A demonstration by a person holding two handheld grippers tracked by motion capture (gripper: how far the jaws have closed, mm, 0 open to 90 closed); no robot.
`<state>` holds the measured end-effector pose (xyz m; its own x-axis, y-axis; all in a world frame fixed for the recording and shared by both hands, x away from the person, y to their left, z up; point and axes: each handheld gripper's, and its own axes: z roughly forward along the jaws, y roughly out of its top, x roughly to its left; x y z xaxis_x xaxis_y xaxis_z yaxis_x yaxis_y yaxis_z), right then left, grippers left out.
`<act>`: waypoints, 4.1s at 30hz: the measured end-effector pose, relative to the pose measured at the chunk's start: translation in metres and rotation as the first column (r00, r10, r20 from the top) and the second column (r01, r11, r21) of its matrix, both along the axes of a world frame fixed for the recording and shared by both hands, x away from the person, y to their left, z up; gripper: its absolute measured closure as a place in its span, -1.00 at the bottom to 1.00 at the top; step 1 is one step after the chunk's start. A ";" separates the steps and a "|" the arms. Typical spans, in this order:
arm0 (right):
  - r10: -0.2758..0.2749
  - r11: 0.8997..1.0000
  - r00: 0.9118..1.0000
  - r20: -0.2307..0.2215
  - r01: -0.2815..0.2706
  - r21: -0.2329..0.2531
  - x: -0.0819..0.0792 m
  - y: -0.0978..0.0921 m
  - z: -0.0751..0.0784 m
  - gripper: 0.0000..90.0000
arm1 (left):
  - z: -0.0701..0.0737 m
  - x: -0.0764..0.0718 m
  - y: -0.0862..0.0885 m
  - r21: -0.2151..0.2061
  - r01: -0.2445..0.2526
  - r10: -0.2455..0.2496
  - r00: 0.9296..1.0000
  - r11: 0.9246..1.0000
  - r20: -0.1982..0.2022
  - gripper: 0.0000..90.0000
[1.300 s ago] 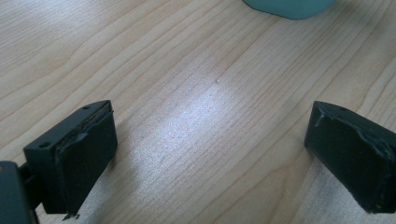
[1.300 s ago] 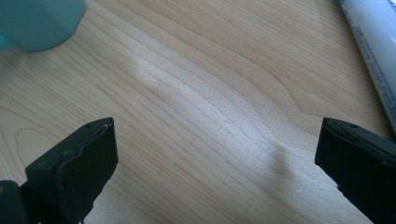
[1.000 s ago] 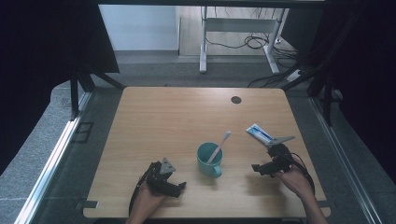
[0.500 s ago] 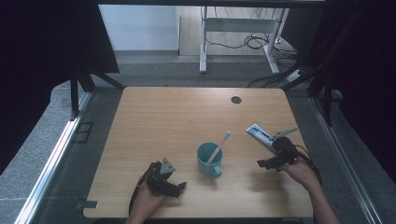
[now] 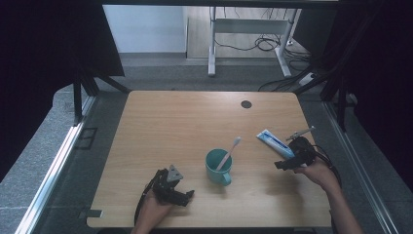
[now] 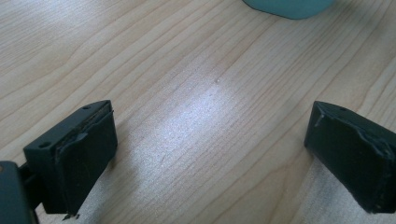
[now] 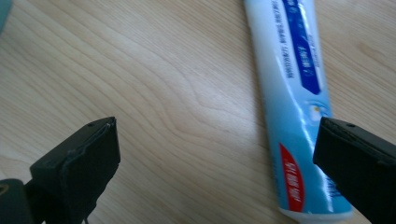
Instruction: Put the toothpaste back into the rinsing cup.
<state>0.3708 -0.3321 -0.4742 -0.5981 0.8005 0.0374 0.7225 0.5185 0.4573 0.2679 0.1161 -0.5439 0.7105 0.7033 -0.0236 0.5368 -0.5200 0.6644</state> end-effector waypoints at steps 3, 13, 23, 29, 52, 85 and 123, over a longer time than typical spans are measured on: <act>-0.010 1.000 1.000 -0.015 0.010 -0.013 0.004 -0.004 0.000 -0.98 | 0.000 0.000 0.000 0.000 0.000 0.000 1.000 1.000 0.000 -0.94; -0.039 0.997 0.995 -0.089 0.033 -0.070 0.021 -0.016 -0.003 -0.79 | 0.000 0.000 0.000 -0.001 -0.002 0.002 1.000 1.000 0.001 -0.94; -0.037 0.988 0.989 -0.141 0.014 -0.156 0.037 -0.016 -0.008 -0.48 | 0.000 0.000 0.000 0.000 -0.004 0.004 1.000 1.000 0.001 -0.94; -0.029 0.981 0.987 -0.161 -0.003 -0.196 0.048 -0.010 -0.011 -0.31 | 0.000 0.000 0.000 0.000 -0.004 0.004 1.000 1.000 0.001 -0.94; -0.006 0.949 0.968 -0.252 -0.074 -0.306 0.075 0.004 -0.019 0.07 | 0.000 0.000 0.000 0.001 -0.003 0.003 1.000 1.000 0.001 -0.94; -0.022 0.949 0.973 -0.230 -0.051 -0.310 0.073 0.012 -0.014 0.58 | 0.000 0.000 0.000 -0.001 -0.005 0.005 1.000 1.000 0.001 -0.93; 0.064 0.998 0.997 0.045 -0.064 -0.011 0.006 0.005 0.018 0.61 | 0.000 0.000 0.000 -0.002 -0.006 0.006 1.000 1.000 0.001 -0.93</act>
<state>0.3770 -0.3268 -0.4557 -0.6491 0.7607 0.0019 0.6665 0.5675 0.4834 0.2679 0.1162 -0.5439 0.7064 0.7074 -0.0239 0.5391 -0.5159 0.6658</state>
